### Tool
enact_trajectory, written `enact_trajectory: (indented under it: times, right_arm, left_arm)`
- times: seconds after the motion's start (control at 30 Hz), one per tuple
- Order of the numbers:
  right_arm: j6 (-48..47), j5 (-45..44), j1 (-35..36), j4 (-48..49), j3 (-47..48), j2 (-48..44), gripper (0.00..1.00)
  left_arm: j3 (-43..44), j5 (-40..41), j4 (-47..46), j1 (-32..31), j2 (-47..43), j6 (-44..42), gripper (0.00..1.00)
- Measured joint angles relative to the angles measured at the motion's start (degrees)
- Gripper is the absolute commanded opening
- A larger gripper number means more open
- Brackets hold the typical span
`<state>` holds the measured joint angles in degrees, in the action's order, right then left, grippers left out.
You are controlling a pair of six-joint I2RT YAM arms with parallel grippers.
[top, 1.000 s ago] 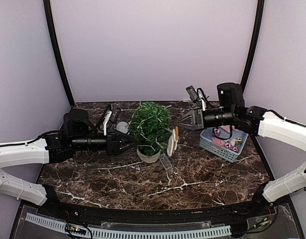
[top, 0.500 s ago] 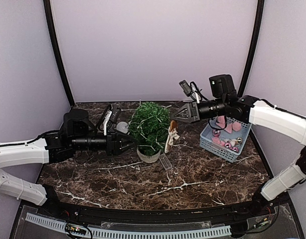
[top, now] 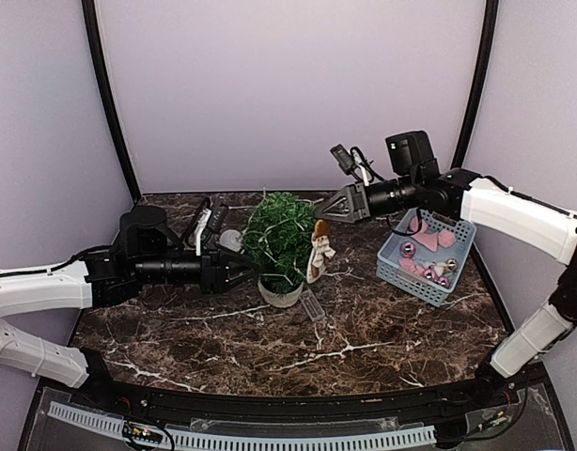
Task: Decorate the small christmas tree
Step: Hang the snowman ornament on the branch.
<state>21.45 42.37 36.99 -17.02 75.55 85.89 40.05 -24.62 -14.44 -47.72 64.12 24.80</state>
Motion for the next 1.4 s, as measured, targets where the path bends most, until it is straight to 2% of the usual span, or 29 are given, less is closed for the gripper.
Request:
enact_trajectory:
  times: [0.87,0.97,1.07,1.13,1.4]
  right_arm:
    - [2.7,1.0,-3.8,-0.9,-0.7,1.3,0.00]
    - [3.4,1.7,-4.1,-0.4,-1.0,1.3,0.00]
    - [4.1,2.8,-4.2,0.5,-1.0,1.4,0.00]
    - [4.5,3.3,-4.2,1.0,-1.0,1.4,0.00]
    - [6.3,5.5,-4.2,2.8,-1.0,3.2,0.00]
  left_arm:
    - [0.1,0.0,0.1,0.0,0.0,-0.5,0.48]
    - [1.0,0.6,1.3,0.0,0.0,-1.2,0.56]
    - [2.8,2.5,2.7,0.0,0.0,-2.3,0.69]
    - [4.5,4.2,3.8,0.0,0.0,-3.1,0.72]
    - [10.7,9.7,5.1,0.0,3.1,-6.2,0.73]
